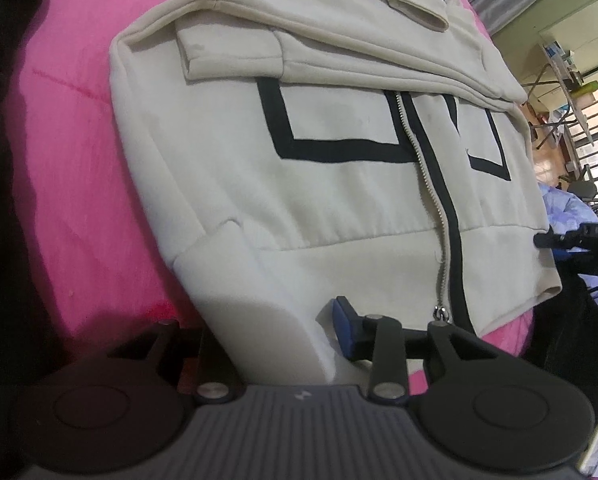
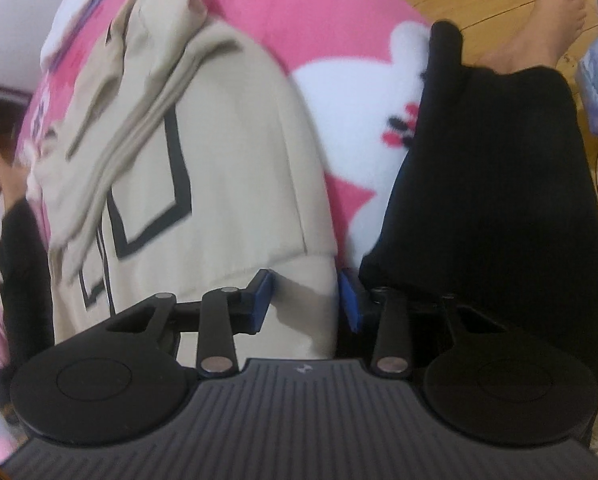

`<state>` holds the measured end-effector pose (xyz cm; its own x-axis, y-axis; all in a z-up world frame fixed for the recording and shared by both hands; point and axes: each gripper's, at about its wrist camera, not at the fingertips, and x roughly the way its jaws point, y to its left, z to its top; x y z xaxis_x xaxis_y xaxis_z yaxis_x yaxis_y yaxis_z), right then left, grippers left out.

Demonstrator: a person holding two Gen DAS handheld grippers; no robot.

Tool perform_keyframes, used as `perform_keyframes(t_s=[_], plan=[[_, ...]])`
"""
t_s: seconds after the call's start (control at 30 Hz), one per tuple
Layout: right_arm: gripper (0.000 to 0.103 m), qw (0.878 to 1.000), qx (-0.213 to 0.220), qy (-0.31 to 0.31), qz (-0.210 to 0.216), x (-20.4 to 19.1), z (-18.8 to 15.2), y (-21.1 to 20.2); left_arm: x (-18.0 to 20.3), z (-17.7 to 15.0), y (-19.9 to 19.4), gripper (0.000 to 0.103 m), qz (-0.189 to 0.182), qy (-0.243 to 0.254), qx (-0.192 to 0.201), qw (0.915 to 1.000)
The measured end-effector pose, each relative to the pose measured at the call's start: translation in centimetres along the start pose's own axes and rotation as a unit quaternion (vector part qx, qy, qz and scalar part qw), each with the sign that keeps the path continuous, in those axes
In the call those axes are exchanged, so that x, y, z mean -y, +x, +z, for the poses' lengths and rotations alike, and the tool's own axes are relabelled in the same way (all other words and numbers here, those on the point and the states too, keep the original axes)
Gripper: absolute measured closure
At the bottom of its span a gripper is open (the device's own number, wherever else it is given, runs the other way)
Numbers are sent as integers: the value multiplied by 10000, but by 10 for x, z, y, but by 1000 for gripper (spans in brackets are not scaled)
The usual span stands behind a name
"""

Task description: Fold clothes

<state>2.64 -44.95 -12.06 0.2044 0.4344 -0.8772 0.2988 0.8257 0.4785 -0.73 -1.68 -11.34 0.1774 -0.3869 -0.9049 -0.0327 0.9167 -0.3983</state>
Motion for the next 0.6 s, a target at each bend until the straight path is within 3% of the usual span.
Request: perform_keyframes(t_s=[0.07, 0.17, 0.3, 0.47, 0.6], plan=[[84, 9997, -214, -102, 27, -4, -4, 3, -1, -3, 0, 70, -11, -2, -37, 10000], [87, 9982, -470, -383, 12, -13, -18, 9, 0, -10, 0, 73, 62, 93, 26, 9999], [94, 9978, -438, -499, 27, -19, -34, 7, 8, -18, -3, 90, 257, 327, 151, 9990], [99, 9987, 21, -424, 278, -24, -41, -9, 8, -20, -17, 96, 162, 209, 288, 9992], [99, 9964, 493, -327, 615, -28, -47, -32, 7, -15, -39, 98, -116, 49, 490, 9987]])
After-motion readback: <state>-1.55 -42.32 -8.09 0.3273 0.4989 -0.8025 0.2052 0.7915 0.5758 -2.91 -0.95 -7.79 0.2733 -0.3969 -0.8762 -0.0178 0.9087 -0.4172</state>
